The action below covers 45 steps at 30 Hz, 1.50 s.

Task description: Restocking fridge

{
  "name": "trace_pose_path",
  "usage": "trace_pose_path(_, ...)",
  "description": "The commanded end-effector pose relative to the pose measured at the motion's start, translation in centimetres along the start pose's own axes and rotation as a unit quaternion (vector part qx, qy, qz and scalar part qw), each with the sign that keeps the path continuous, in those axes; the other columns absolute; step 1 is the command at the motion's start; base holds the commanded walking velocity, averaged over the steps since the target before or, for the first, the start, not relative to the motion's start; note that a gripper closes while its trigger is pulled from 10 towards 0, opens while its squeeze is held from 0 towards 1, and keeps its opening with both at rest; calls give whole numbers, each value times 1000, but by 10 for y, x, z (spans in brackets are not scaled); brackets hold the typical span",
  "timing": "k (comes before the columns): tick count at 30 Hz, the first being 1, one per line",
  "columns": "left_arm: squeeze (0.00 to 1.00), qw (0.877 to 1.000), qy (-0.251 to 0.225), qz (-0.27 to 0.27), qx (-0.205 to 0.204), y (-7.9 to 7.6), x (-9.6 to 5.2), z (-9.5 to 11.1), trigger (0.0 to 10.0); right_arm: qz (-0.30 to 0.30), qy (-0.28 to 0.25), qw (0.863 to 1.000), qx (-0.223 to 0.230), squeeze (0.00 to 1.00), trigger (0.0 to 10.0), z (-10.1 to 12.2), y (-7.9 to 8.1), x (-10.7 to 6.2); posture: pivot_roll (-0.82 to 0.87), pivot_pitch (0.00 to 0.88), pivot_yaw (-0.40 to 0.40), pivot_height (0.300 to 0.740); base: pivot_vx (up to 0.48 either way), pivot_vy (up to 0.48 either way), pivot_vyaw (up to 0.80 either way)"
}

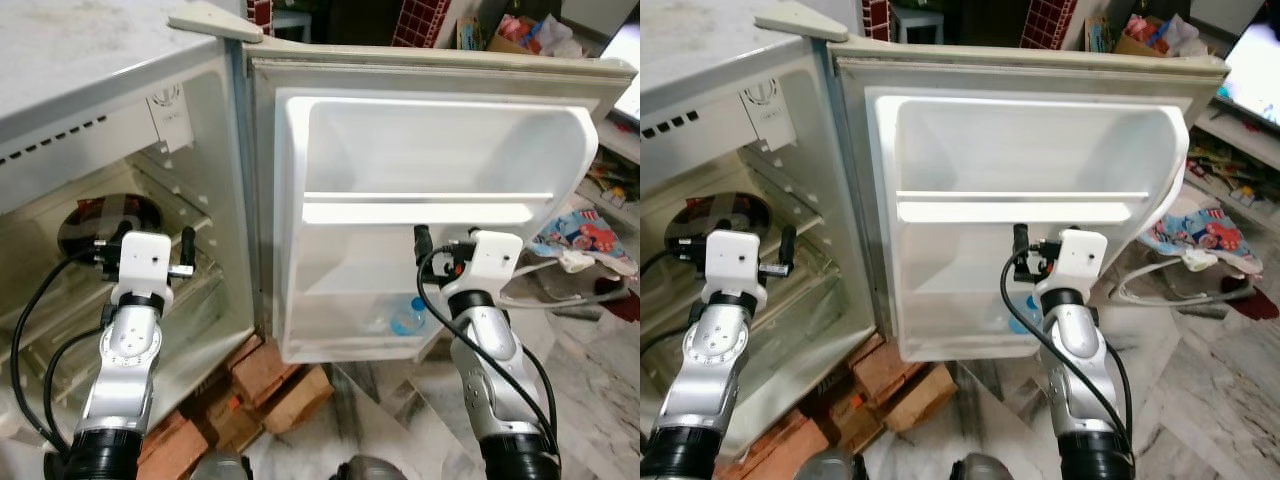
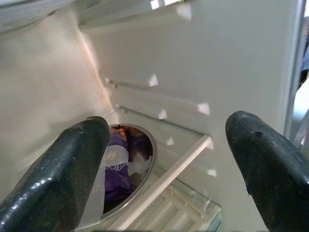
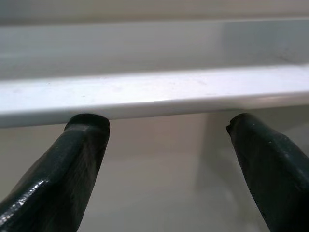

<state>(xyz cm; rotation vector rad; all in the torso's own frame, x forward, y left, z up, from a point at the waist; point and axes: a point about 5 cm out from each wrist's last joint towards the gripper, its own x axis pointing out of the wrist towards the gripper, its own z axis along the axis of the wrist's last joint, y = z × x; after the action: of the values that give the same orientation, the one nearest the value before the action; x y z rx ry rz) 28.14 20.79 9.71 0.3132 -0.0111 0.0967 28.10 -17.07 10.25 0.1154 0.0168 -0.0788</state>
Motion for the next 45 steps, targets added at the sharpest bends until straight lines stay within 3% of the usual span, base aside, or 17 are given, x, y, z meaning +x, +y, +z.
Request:
trace_pose_path(1, 0, 1000, 6, -16, 6, -6, 0, -3, 10000, -37, -15, 999, 8, 0, 10000, 12, -12, 3, -9, 0, -98, 740, 0, 0, 0)
trace_pose_path(5, 0, 1000, -1, -21, 2, -11, -2, -3, 10000, -25, 0, 1000, 0, 0, 10000, 7, -12, -3, -3, 0, -111, 740, 0, 0, 0)
trace_pose_path(6, 0, 1000, -13, -25, -6, -18, -3, 2, 10000, -40, 18, 999, 18, 0, 10000, 0, -16, -5, 3, 0, -116, 740, 0, -326, 0)
trace_pose_path(10, 0, 1000, -6, -22, -11, -20, -5, 2, 10000, -44, 24, 998, 28, 0, 10000, -1, -13, -3, 2, 0, -113, 740, 0, -288, 0)
trace_pose_path(14, 0, 1000, -1, -21, -9, -20, -8, -1, 10000, -36, 21, 999, 26, 0, 10000, 2, -7, -2, -2, 0, -110, 740, 0, -264, 0)
trace_pose_path(28, 0, 999, 8, -45, 9, -21, -12, -5, 10000, -52, 39, 997, 35, 0, 10000, -5, -14, -12, -18, 10, -72, 740, 0, -297, 0)
trace_pose_path(33, 0, 999, 9, -46, 9, -21, -12, -4, 10000, -26, 38, 998, 52, 0, 10000, -6, -9, -14, -14, 15, -76, 740, 0, -333, 0)
trace_pose_path(39, 0, 999, 11, -41, 12, -22, -11, -5, 10000, -2, 30, 999, 26, 0, 10000, 1, -1, -6, 0, 13, -86, 740, 0, -341, 0)
trace_pose_path(45, 0, 999, 8, -39, 12, -22, -8, -2, 10000, 19, 10, 1000, 13, 0, 10000, 7, 7, -1, 5, 2, -85, 740, 0, -339, 773)
